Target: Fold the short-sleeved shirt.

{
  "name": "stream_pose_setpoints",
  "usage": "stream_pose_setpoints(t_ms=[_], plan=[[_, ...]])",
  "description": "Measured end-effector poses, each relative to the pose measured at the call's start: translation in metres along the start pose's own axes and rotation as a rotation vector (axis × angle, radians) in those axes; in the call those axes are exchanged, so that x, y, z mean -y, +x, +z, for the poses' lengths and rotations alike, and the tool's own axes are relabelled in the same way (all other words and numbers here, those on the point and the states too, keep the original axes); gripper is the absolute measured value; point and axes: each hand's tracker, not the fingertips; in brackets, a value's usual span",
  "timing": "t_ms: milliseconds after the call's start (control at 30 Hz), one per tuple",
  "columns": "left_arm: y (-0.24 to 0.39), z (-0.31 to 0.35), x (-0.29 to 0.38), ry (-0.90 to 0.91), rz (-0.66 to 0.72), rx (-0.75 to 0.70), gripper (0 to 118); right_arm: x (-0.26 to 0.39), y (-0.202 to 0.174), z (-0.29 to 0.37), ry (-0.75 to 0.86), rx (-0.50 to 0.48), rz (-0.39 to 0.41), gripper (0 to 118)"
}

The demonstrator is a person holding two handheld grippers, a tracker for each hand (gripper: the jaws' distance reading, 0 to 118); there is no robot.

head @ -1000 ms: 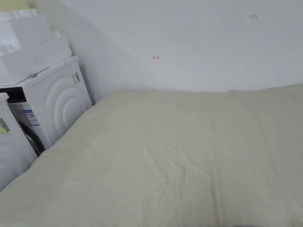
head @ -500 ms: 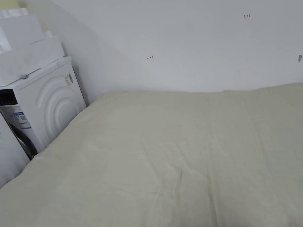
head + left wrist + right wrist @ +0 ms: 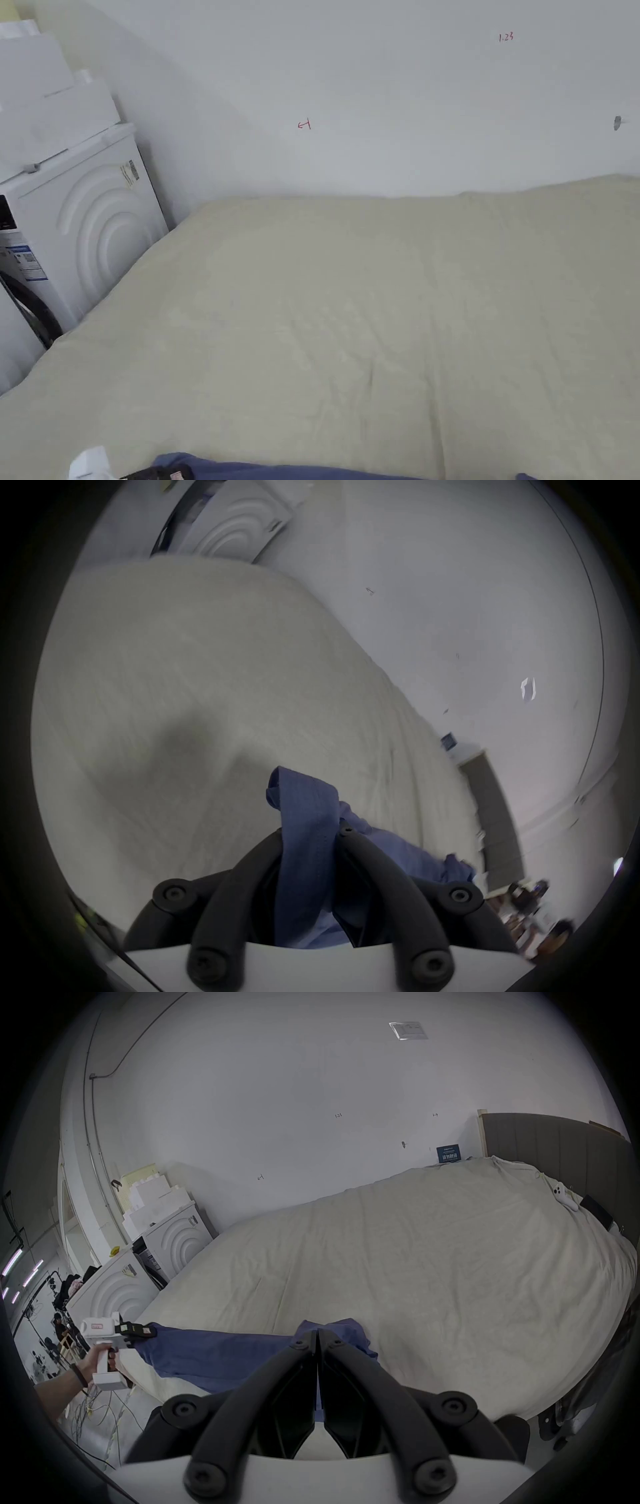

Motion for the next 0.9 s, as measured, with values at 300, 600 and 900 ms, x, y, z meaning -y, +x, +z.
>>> stream_pose_setpoints(t_ms=[300, 600, 900], plan=[[0.123, -0.057, 0.068, 0.015, -0.083, -0.011, 13, 0.006, 0.009, 0.006, 0.01, -0.01, -0.062, 0], [0.184, -0.174, 0.133, -0.188, -0.223, -0.108, 18, 0.015, 0.035, 0.035, 0.034, 0.083, -0.094, 0], [0.183, -0.073, 0.088, 0.115, -0.171, 0.152, 67, 0.024, 0.037, 0.029, 0.0, 0.074, -0.106, 0]])
